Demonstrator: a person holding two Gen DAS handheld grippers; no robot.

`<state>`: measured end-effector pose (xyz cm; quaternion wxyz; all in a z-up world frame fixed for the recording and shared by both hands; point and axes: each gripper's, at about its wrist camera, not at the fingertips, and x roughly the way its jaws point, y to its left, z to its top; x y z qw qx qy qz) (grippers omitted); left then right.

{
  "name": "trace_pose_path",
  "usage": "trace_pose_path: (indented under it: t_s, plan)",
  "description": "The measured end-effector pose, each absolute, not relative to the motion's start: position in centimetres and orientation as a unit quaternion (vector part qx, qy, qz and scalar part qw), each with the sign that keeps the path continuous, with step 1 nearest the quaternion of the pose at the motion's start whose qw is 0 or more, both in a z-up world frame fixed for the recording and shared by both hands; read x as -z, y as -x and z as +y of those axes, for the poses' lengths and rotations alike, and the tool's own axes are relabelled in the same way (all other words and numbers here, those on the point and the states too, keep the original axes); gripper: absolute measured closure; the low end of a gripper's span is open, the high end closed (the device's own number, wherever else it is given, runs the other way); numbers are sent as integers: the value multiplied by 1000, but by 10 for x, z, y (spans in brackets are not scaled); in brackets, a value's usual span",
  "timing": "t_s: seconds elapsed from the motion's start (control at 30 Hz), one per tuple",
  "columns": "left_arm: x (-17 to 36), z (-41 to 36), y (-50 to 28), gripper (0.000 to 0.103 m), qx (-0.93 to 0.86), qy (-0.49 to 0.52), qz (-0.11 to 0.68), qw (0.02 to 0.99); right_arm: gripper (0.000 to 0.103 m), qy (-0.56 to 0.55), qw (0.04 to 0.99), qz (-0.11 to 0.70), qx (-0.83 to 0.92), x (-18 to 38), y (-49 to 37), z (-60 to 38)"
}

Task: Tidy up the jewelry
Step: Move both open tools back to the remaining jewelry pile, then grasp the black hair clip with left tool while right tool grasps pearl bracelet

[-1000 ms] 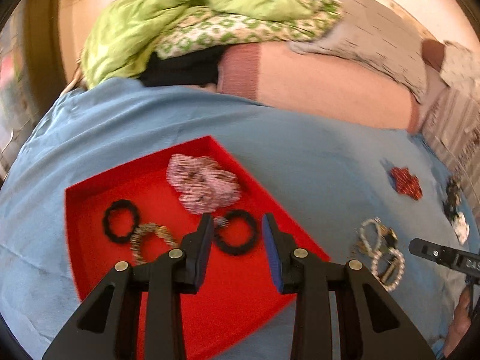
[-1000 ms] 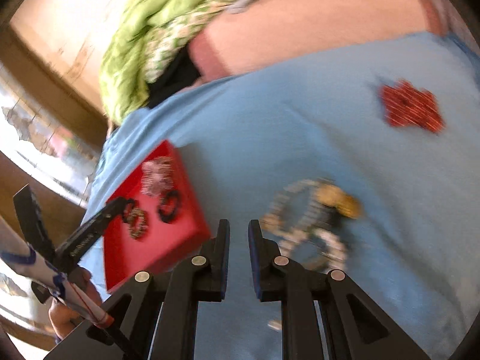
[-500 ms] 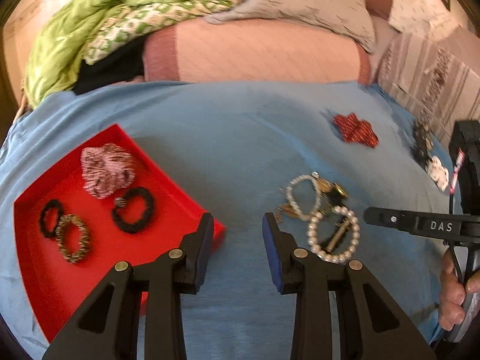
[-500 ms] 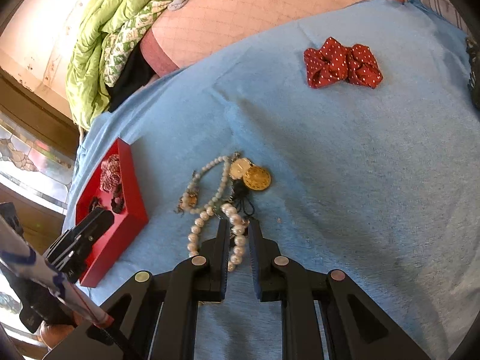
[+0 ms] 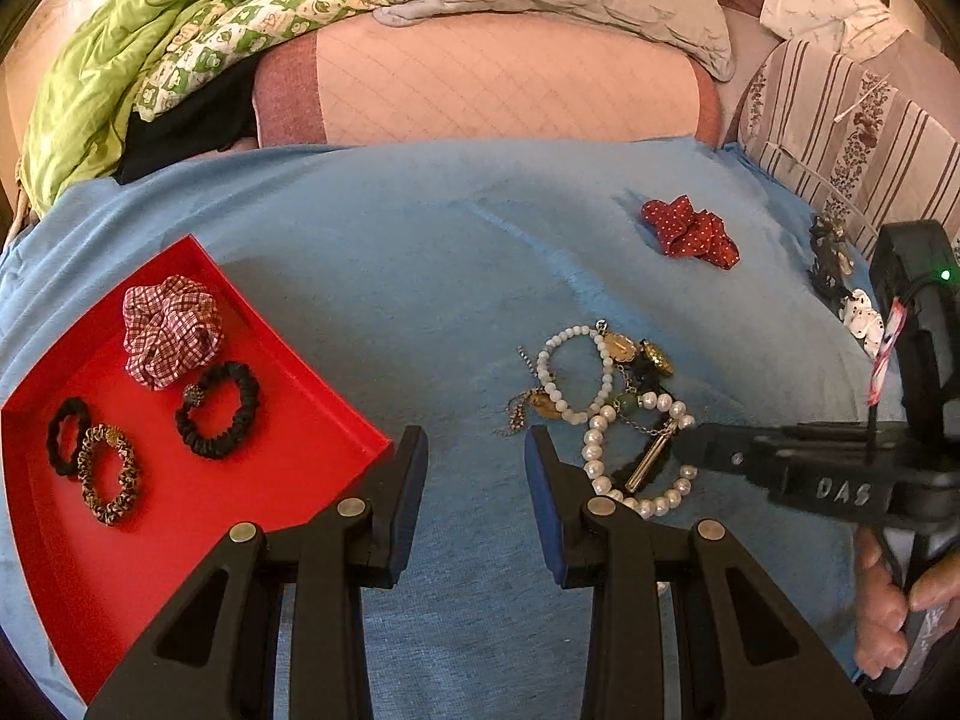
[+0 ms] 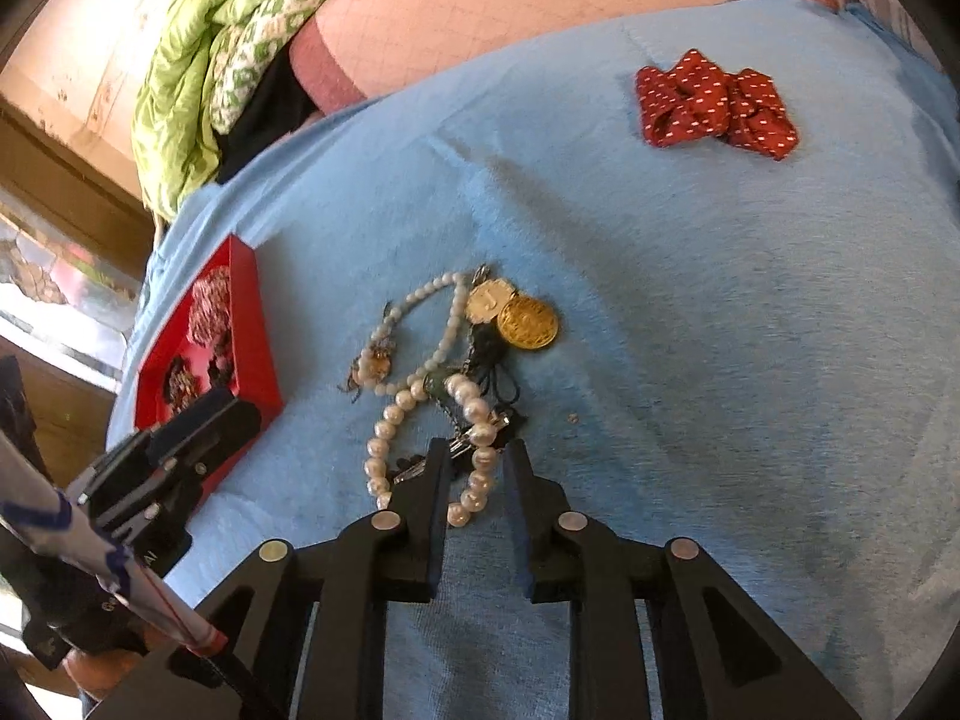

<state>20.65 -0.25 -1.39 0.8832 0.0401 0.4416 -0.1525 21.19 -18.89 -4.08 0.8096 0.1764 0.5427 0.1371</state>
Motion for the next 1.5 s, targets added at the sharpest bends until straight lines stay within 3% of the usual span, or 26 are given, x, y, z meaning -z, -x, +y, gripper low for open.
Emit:
trace_pose_path:
  t_s: [0.1,0.2,0.57,0.9,1.17,1.3,1.43,1.5]
  plan:
    - [14,-2,-206,71,153,-40,441,883,84,-160,811,546,-139,43,-211,-181]
    - [14,-1,-207,71,153,-38,441,884,93,-165,813,537,-154,36,-209,-180]
    - [11,0,-205,71,156,-33,438,885,93,-239,872,374,-207,-52,-179,-215]
    - [27,-34,-206,71,225,-31,459,859,93,-255,896,305,-196,-87,-157,-241]
    - [55,-71,-211,71,255,-60,486,833,93,-274,884,323,-196,-77,-163,-254]
    - [59,-87,-209,60,253,-75,475,839,93,-272,881,331,-201,-73,-164,-252]
    - [61,-97,-205,60,247,-99,467,843,93,-272,878,336,-204,-70,-165,-251]
    - [62,-100,-205,73,229,-110,463,849,93,-275,877,338,-204,-67,-166,-251]
